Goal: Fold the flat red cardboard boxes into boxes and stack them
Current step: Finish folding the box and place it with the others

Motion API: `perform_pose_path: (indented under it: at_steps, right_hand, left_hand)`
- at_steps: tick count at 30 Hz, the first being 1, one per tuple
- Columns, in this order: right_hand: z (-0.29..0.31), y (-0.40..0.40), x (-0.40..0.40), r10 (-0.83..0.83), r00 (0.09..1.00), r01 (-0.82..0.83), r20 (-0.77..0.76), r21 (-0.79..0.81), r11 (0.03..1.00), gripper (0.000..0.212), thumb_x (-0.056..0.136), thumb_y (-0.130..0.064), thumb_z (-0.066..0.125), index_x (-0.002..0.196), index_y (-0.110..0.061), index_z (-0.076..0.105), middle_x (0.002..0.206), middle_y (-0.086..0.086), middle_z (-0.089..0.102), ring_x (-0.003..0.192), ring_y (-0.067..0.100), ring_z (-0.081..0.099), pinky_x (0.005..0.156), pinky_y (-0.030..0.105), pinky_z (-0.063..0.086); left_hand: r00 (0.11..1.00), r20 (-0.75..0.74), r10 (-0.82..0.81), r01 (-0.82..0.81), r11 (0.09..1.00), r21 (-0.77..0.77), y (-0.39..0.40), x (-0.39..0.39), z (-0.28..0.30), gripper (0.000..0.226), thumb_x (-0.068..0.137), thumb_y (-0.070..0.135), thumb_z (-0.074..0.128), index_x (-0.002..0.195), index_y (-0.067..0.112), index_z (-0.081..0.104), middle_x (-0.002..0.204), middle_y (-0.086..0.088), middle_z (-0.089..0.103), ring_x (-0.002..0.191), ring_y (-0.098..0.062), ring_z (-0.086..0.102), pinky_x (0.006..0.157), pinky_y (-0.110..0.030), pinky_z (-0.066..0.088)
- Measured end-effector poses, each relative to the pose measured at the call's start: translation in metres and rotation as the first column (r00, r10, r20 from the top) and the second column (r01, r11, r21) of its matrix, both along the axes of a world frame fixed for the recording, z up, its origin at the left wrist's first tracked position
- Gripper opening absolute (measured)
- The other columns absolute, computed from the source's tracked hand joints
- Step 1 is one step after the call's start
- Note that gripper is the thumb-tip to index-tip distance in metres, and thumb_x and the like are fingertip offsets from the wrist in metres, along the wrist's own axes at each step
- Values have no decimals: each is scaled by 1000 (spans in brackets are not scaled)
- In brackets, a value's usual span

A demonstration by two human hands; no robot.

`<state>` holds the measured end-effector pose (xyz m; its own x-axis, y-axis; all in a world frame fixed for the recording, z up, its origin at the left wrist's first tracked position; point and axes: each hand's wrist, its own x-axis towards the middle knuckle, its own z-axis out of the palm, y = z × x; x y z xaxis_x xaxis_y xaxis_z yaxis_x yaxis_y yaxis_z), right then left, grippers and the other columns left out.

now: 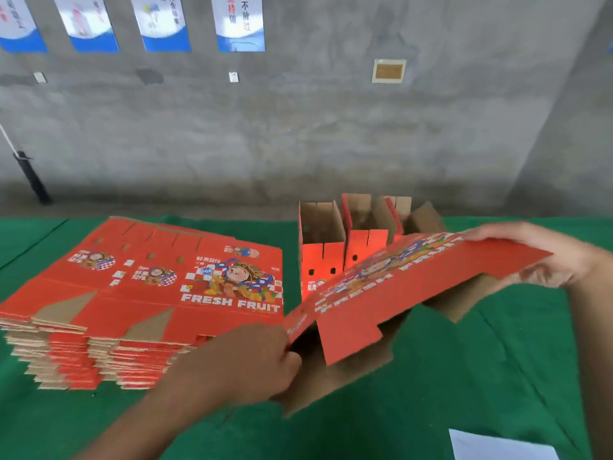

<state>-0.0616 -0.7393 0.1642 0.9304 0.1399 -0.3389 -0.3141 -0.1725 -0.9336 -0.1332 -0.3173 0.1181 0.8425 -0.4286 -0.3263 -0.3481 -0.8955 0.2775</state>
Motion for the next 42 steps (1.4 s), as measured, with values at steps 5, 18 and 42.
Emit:
perform_pose_path:
  at_steps: [5,18,42]
  right_hand:
    - [-33,-19,-13,-3,997,-3,-74,-78,997,63,53,-42,90,105,-8,77,111,17,75,73,25,74,61,45,62]
    - [-153,14,-2,134,957,-131,-259,28,991,102,65,-84,74,145,-25,51,137,8,65,117,38,68,96,61,55]
    - [-168,136,3,342,815,56,468,-651,757,53,86,-90,36,96,-39,49,93,-10,66,84,5,65,76,35,54]
  left_hand:
    - [999,23,39,-38,998,-56,-30,12,-26,16,103,34,46,91,25,51,88,6,57,78,-7,56,63,-29,45]
    - [911,-361,199,-314,903,-294,-39,61,-64,36,96,9,54,62,19,64,51,14,60,59,-4,61,60,-24,50]
    - [971,-237,26,-51,994,-100,-43,70,-59,64,92,-2,51,151,21,50,146,-8,57,130,-25,56,111,-46,47]
